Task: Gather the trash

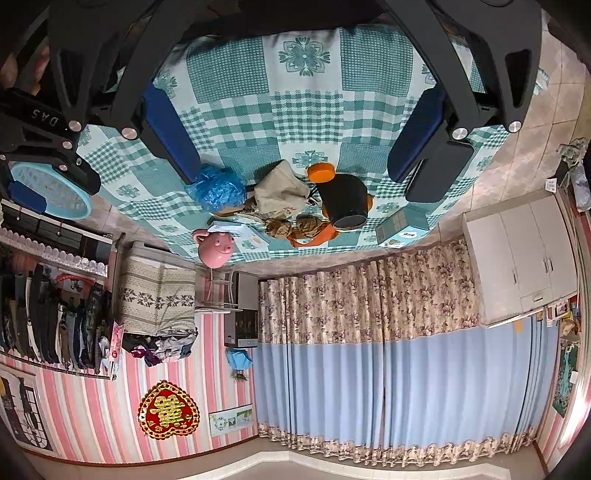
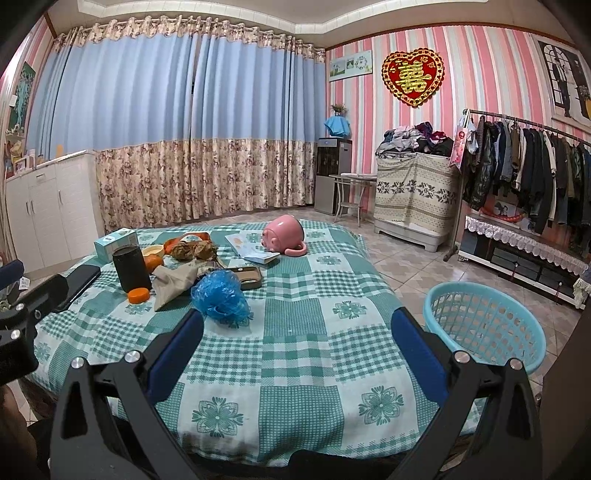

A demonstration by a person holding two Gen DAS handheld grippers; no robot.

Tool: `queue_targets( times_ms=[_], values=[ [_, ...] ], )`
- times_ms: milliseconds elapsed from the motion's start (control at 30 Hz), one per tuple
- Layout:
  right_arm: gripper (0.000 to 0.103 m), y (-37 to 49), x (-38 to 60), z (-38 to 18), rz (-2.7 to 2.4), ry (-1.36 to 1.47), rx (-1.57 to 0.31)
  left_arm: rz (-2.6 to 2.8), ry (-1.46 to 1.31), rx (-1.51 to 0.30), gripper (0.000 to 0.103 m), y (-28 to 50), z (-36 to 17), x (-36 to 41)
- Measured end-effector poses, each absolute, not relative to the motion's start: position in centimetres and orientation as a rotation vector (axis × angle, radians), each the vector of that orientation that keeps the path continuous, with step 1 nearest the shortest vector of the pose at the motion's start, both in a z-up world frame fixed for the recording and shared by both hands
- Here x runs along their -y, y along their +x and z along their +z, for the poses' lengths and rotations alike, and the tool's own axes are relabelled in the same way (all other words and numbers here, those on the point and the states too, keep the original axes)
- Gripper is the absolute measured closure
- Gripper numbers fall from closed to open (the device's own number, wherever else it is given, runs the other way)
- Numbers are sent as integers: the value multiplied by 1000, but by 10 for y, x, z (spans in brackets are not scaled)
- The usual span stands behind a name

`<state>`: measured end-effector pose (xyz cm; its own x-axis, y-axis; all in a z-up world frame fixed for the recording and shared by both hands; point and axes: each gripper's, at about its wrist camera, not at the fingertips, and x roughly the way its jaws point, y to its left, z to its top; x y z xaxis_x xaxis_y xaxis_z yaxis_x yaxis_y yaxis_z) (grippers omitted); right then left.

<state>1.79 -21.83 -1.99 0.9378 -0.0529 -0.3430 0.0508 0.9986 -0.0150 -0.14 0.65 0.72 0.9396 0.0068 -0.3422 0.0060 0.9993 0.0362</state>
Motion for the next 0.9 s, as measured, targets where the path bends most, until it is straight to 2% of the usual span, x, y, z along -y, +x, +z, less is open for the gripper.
queue_targets(
  times_ms=[900],
  values=[
    [4,17,221,-19,-57,-7,-352,11,31,-355,5,4,-2,-15]
  ],
)
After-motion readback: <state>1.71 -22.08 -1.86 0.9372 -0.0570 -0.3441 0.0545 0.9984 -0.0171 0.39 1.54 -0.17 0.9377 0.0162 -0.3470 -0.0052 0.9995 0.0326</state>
